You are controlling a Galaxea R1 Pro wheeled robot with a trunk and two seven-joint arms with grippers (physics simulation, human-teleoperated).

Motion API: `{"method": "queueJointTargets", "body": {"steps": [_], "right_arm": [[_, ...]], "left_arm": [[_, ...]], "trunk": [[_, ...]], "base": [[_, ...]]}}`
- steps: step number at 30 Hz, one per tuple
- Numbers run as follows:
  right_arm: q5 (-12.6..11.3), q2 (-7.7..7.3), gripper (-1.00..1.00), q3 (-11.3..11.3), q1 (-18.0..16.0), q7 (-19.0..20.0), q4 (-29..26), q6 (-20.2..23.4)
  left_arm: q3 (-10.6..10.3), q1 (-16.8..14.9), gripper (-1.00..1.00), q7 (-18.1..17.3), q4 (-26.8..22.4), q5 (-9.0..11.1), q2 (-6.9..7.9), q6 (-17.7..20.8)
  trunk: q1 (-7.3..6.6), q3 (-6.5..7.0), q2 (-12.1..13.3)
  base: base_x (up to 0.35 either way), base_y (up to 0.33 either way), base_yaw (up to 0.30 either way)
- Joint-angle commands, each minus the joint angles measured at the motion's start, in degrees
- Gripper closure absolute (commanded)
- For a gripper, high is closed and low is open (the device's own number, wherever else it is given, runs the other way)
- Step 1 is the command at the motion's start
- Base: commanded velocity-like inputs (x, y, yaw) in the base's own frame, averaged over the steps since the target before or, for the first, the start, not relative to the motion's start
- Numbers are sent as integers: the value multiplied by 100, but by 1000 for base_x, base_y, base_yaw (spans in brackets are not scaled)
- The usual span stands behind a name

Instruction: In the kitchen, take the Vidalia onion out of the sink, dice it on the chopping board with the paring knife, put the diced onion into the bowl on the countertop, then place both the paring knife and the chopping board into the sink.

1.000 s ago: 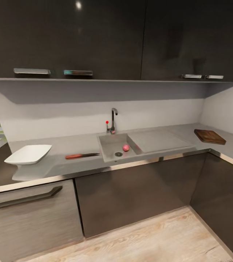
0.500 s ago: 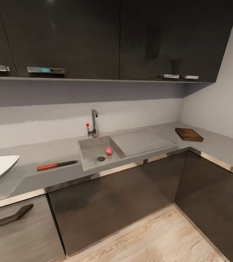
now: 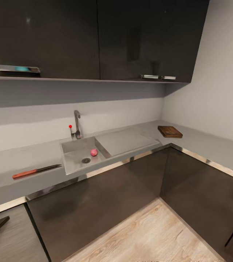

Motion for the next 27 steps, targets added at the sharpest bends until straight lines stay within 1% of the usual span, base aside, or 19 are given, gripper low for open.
{"method": "queueJointTargets", "body": {"steps": [1, 27], "right_arm": [[-6, 5, -100, -12, -5, 2, 5, -19], [-6, 4, -100, -14, -5, 2, 5, -16]], "left_arm": [[-1, -1, -100, -3, 4, 3, 1, -18], [-1, -1, -100, -3, 7, 3, 1, -22]], "trunk": [[0, -6, -3], [0, -57, -3]], "base": [[0, 0, -272], [0, 0, -272]]}}
